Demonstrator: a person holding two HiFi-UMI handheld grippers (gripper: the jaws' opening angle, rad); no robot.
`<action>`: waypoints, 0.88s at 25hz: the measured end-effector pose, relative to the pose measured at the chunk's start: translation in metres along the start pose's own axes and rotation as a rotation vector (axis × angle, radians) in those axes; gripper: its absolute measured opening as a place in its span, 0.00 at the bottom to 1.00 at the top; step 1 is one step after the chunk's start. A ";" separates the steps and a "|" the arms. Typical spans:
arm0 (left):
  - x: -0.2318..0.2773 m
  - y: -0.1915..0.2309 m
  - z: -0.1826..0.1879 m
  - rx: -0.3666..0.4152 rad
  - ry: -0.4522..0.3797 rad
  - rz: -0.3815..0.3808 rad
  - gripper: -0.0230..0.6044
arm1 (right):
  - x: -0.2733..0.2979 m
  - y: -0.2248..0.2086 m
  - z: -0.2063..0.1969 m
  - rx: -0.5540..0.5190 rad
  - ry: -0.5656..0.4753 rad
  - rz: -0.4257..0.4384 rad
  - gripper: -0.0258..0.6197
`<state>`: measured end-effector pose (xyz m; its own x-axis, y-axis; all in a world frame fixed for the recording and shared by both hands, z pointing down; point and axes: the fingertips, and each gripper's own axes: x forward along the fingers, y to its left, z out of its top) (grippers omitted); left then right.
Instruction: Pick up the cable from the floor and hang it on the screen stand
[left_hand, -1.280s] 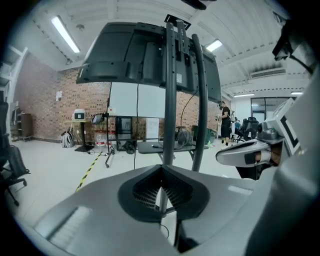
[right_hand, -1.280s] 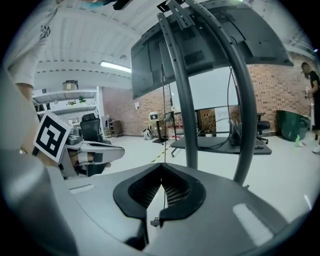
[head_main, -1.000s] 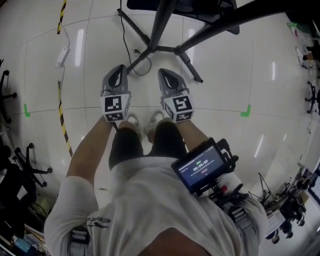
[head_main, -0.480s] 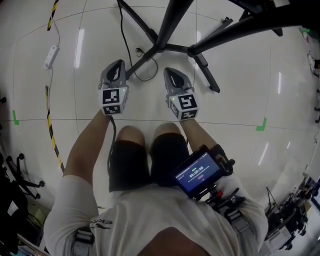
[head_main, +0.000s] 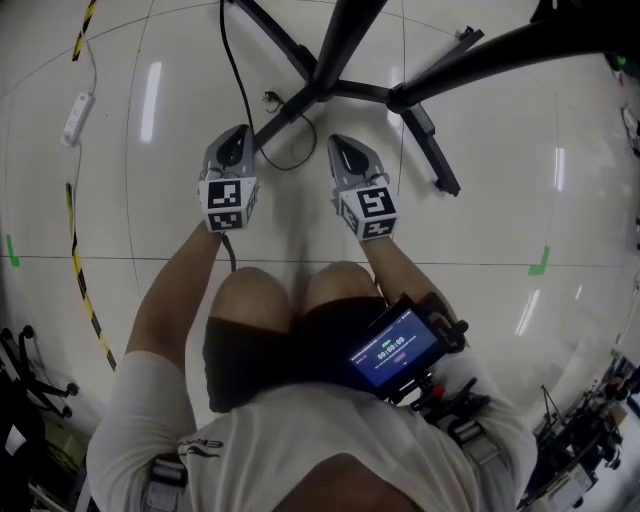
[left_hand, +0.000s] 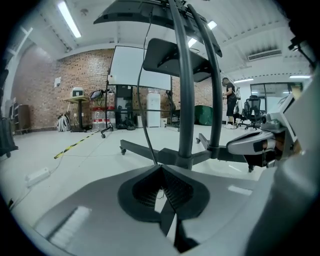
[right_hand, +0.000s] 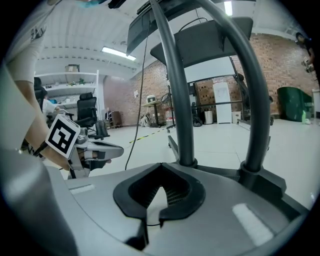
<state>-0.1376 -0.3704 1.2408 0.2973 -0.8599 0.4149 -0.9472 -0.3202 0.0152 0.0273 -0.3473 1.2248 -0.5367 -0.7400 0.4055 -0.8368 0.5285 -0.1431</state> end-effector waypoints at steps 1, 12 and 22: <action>0.002 0.000 -0.006 0.005 0.009 0.001 0.04 | 0.000 0.000 -0.002 0.002 -0.002 -0.001 0.05; 0.028 -0.010 -0.029 0.011 0.081 -0.043 0.20 | -0.008 -0.006 -0.011 0.012 -0.005 -0.028 0.05; 0.029 -0.021 -0.026 -0.008 0.081 -0.092 0.07 | -0.013 -0.010 -0.014 0.017 -0.002 -0.047 0.05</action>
<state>-0.1119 -0.3786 1.2758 0.3727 -0.7918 0.4839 -0.9174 -0.3927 0.0640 0.0438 -0.3375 1.2338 -0.4968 -0.7648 0.4102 -0.8629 0.4858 -0.1394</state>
